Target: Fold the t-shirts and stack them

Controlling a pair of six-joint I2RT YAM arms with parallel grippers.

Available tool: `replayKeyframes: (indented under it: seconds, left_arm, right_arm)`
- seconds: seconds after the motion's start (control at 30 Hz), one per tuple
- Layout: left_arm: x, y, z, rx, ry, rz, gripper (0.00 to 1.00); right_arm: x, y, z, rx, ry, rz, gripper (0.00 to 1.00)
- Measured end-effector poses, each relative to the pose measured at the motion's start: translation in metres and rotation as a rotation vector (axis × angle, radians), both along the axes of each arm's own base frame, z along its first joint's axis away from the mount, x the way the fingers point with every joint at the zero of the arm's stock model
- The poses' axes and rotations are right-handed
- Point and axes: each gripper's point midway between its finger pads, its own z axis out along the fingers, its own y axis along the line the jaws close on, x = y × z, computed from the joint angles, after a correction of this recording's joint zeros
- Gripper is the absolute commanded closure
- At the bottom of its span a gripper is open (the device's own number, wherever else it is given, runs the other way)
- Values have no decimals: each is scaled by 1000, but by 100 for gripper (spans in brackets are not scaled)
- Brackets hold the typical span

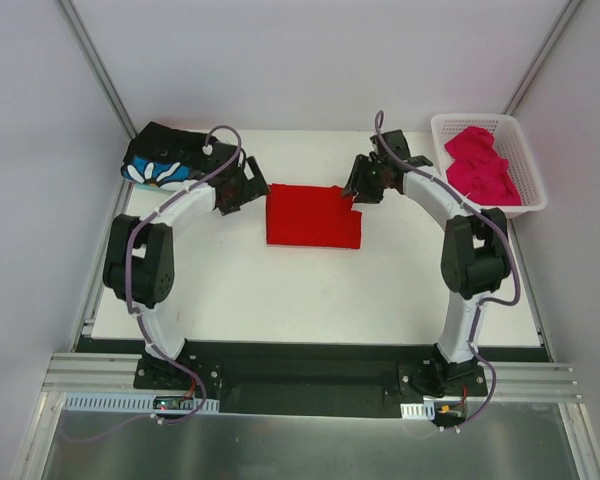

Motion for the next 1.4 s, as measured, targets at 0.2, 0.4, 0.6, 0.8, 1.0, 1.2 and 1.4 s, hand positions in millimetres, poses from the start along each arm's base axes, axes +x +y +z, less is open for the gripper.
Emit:
replayKeyframes:
  seconds: [0.2,0.4,0.6,0.8,1.0,1.2,1.4]
  left_arm:
    - [-30,-11,37,-34,-77,-33,1]
    - [-54,-38,19,-54,-55,-92,1]
    - [-81,-32,-20,-40,33,-86,1]
    - [-85,-32,-32,-53,38,-78,1]
    - [-82,-37,-30,-76,33,-84,1]
    - [-50,-54,15,-130,-63,-104,1]
    - [-27,-81,53,-249,-138,-150,1]
  right_arm:
    - [-31,11,22,30,-49,37,53]
    - [-51,24,4,32,-14,69,54]
    - [-78,10,-23,-2,66,60,54]
    - [-93,1,-28,-15,87,53,56]
    - [-88,6,-18,3,71,58,57]
    - [-56,28,18,74,-17,76,61]
    - [-45,43,6,123,10,89,62]
